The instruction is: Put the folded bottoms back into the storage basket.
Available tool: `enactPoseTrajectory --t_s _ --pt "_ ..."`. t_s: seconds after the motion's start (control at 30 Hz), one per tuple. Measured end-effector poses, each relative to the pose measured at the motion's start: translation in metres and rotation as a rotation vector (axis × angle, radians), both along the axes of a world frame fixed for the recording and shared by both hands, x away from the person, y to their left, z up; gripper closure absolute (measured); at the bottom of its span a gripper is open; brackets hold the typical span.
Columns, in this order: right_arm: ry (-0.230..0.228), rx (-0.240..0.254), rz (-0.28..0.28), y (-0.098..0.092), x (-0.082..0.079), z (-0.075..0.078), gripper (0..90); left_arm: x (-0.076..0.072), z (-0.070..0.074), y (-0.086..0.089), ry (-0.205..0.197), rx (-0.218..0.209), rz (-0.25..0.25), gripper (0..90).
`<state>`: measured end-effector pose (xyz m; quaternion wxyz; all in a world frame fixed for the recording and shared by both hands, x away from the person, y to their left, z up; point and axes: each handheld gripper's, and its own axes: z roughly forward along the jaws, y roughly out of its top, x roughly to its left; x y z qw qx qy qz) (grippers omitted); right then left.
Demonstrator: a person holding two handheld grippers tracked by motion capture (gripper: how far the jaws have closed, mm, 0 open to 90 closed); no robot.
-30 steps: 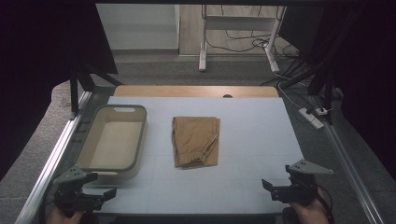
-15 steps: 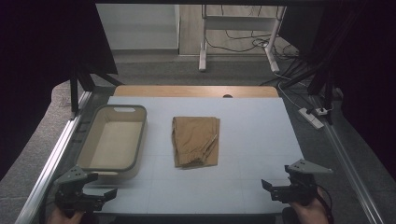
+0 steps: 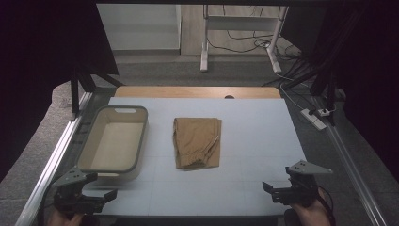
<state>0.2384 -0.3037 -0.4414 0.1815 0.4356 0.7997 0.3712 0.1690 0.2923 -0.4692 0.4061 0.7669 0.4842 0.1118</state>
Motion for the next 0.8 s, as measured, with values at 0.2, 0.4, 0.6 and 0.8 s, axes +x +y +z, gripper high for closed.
enactPoseTrajectory --t_s 0.2,0.4,0.6,0.8 --pt "0.005 -0.010 0.006 0.001 0.000 0.000 0.0 0.000 0.001 -0.003 -0.016 0.011 -0.010 0.0" --pt "0.007 -0.018 0.010 0.002 0.001 -0.001 0.0 0.001 0.002 -0.003 -0.025 0.005 -0.034 0.0" --pt "0.008 -0.017 0.009 0.002 0.001 -0.001 0.0 0.002 0.003 -0.007 -0.019 -0.013 -0.050 0.0" --pt "0.012 -0.022 0.012 0.003 0.001 -0.001 0.0 0.005 0.004 -0.013 -0.025 -0.022 -0.099 0.0"
